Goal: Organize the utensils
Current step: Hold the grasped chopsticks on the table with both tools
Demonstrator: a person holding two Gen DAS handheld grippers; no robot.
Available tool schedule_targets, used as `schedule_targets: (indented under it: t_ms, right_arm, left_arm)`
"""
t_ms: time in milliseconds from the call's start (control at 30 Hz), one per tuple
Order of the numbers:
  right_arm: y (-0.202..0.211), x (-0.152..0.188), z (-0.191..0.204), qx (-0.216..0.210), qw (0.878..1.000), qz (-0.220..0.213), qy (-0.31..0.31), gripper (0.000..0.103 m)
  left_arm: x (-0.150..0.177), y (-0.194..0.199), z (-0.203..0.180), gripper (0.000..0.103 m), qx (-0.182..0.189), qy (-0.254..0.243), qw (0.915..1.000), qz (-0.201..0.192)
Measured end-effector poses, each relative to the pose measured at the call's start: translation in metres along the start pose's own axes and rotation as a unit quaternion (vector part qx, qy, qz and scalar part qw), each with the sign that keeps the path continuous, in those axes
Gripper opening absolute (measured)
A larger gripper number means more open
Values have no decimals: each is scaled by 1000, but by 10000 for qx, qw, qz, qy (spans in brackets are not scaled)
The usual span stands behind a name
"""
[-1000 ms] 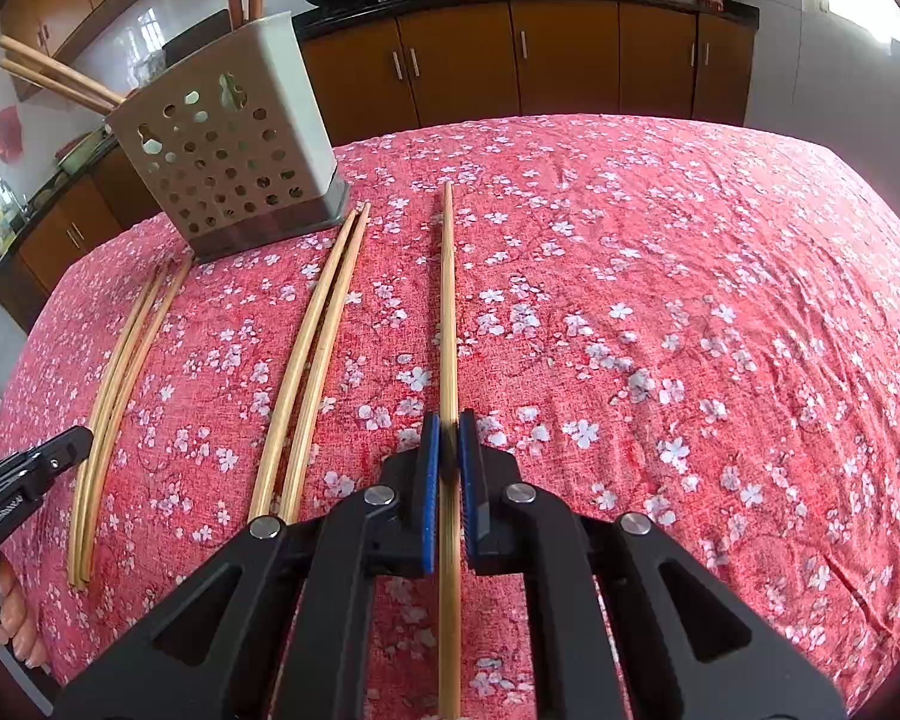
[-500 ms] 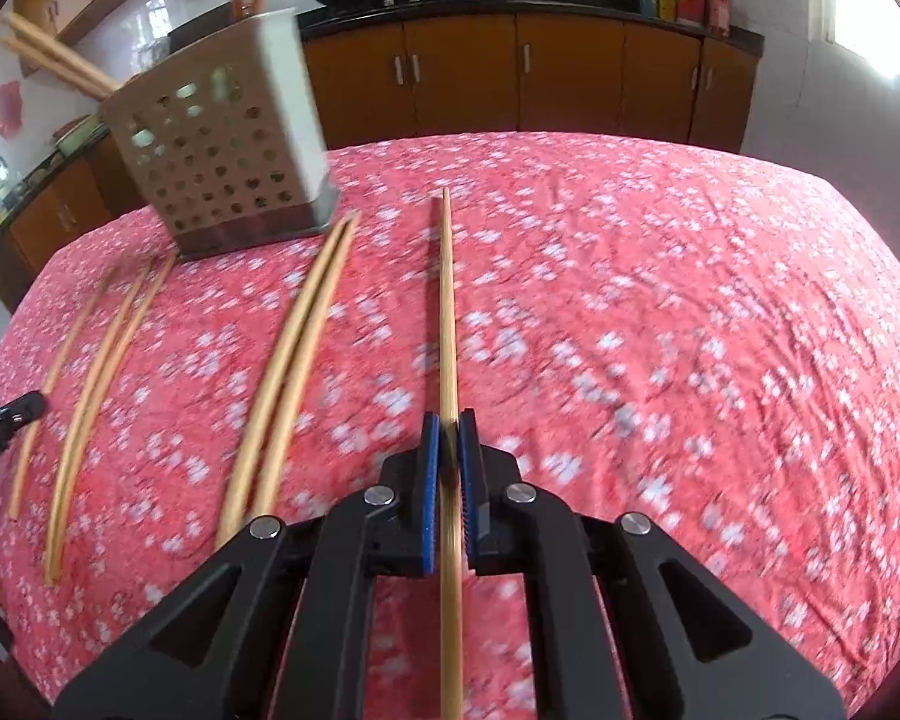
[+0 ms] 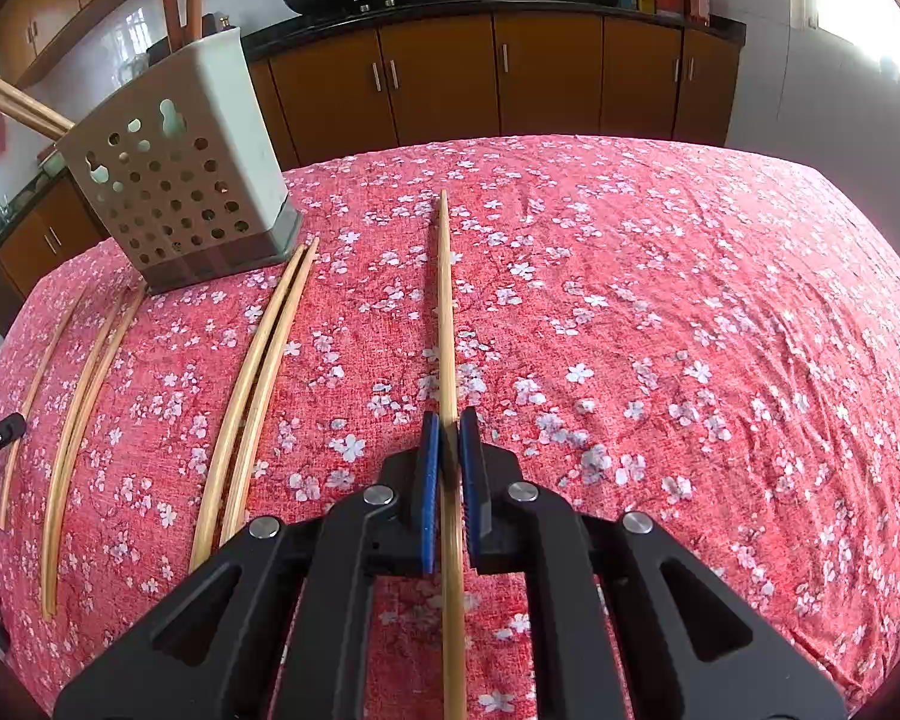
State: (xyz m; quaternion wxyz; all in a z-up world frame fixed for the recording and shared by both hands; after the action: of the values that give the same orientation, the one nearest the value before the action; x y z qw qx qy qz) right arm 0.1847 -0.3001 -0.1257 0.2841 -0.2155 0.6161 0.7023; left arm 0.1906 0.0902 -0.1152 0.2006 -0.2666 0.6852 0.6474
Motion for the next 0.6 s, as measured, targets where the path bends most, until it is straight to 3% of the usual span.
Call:
schedule_targets:
  t_ms: [600]
  right_arm:
    - [0, 2, 0, -33, 10000, -7, -36, 9]
  left_arm:
    - [0, -1, 0, 10, -14, 25, 10000, -27]
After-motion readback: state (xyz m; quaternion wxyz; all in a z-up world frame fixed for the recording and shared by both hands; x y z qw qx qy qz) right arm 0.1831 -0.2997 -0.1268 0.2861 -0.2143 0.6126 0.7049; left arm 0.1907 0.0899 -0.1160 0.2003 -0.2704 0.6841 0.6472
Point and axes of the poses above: each gripper's, at about its wrist camera, not at the fingertips, and y roughly against the way its jaws point, z to its left, x to its underside, the point moved 1 cm from there along -y, roughly the way its jaws point, and after that the axes turned 2 degrees about -x, right-handed, at the moved point
